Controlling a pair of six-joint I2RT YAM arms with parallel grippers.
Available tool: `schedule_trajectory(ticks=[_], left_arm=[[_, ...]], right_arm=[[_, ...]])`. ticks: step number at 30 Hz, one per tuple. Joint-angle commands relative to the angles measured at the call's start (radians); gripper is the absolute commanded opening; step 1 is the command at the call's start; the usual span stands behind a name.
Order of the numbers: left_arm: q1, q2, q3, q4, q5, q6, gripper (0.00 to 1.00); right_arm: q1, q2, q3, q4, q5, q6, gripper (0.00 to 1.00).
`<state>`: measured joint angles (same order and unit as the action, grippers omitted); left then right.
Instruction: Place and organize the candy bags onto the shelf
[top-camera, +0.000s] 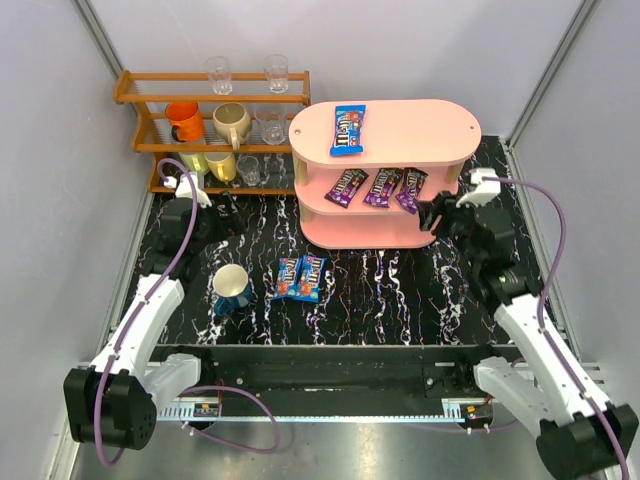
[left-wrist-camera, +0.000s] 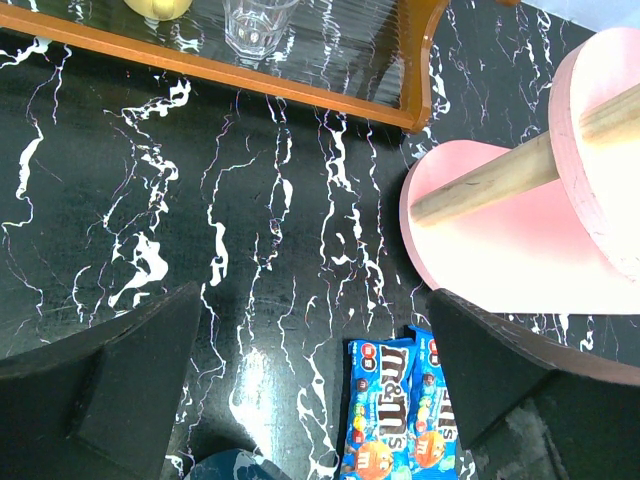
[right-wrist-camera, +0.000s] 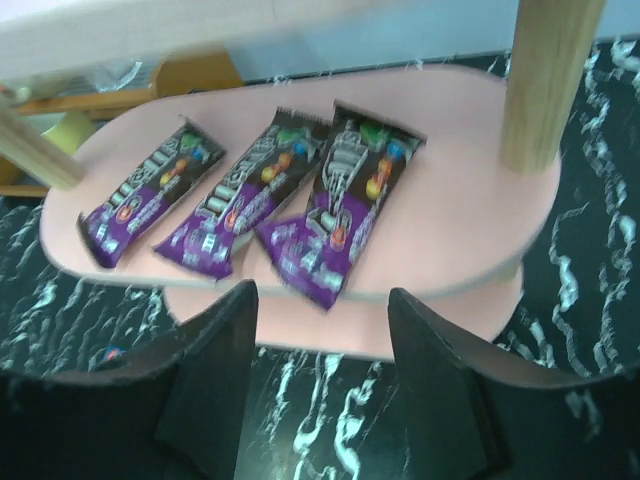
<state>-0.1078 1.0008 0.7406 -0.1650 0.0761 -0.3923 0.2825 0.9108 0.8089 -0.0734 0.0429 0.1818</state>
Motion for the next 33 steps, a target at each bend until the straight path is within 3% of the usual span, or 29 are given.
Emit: schedule_trajectory(ticks=[1, 5, 10, 13, 18, 24, 33], left_arm=[[0.005, -0.014, 0.040, 0.041, 0.014, 0.000, 0.99], [0.005, -0.016, 0.042, 0.041, 0.014, 0.000, 0.99], [0.005, -0.013, 0.045, 0.039, 0.013, 0.003, 0.99], [0.005, -0.016, 0.042, 0.038, 0.007, 0.003, 0.99], [0.007, -0.014, 0.042, 0.038, 0.010, 0.003, 0.99], [0.005, -0.022, 0.040, 0.035, 0.005, 0.004, 0.99], [0.005, -0.018, 0.043, 0.032, 0.011, 0.001, 0.99]], right_arm=[[0.029, -0.133, -0.152, -0.014, -0.034, 0.255, 0.61], [0.222, -0.213, -0.281, -0.029, 0.109, 0.366, 0.61], [0.535, -0.080, -0.343, 0.064, 0.261, 0.504, 0.61], [0.558, 0.103, -0.385, 0.318, 0.153, 0.597, 0.75], [0.572, 0.486, -0.317, 0.590, 0.014, 0.637, 0.78], [0.581, 0.674, -0.255, 0.702, 0.021, 0.699, 0.78], [0.589, 0.835, -0.162, 0.733, -0.017, 0.711, 0.78]])
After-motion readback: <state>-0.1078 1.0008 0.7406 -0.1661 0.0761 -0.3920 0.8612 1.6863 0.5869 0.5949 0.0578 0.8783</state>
